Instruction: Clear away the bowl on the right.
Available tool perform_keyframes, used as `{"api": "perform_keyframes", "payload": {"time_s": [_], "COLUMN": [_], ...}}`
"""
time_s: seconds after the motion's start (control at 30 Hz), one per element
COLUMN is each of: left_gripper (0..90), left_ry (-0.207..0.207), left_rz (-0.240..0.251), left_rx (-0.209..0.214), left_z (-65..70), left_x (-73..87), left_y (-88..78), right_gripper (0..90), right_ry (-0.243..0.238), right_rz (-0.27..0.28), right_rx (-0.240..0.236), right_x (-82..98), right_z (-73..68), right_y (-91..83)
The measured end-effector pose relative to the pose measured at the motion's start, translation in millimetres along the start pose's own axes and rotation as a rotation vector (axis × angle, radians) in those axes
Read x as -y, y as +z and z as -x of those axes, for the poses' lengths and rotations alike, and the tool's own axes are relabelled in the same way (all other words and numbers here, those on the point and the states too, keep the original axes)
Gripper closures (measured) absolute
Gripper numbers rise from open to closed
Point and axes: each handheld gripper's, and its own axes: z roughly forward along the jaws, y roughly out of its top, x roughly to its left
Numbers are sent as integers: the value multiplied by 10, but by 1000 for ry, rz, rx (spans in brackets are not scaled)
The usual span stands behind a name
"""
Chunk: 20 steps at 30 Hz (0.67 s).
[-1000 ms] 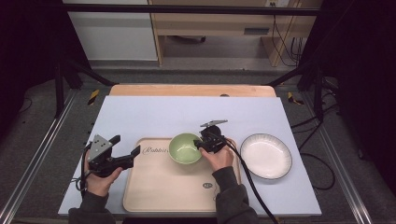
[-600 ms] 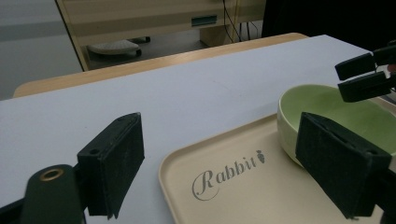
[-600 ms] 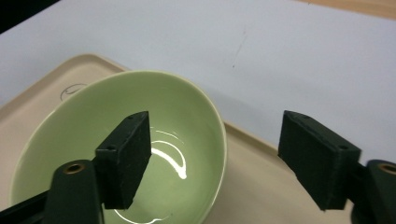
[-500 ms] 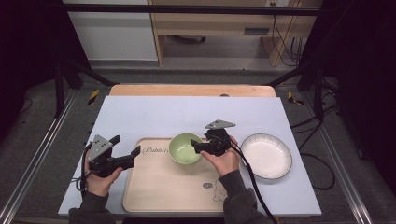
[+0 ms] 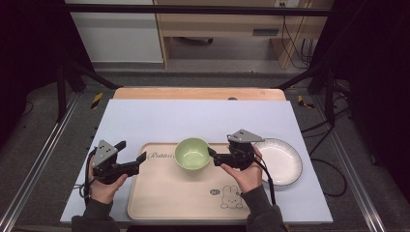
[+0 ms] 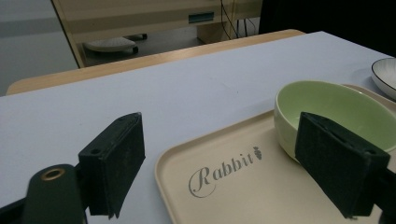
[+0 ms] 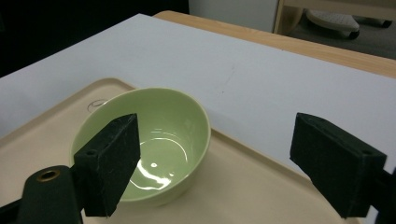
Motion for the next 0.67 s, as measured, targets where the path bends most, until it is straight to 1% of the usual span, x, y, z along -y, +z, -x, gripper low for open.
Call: {"api": "perform_keyframes", "payload": {"time_s": [0.1, 0.23, 0.33, 0.37, 0.4, 0.57, 0.67], "left_gripper": [162, 162, 161, 161, 160, 157, 157], "left_ry": [3, -1, -1, -6, -3, -1, -2], "left_rz": [-6, -15, -22, -23, -27, -39, -53], "left_rx": [1, -1, -5, -5, -6, -9, -14], "left_z": [1, -8, -15, -14, -16, -23, -37], "left_x": [9, 35, 54, 62, 68, 109, 151], "left_y": [6, 22, 33, 39, 42, 62, 82], "right_gripper": [165, 161, 156, 156, 153, 145, 142], "right_ry": [-1, -19, -8, -8, -11, -27, -34], "right_rz": [28, 44, 61, 66, 67, 93, 93], "right_rx": [6, 23, 19, 17, 22, 31, 29], "right_x": [67, 156, 227, 253, 276, 376, 420], "right_z": [56, 110, 149, 163, 174, 209, 211], "right_y": [-96, -196, -256, -276, -296, -408, -461]}}
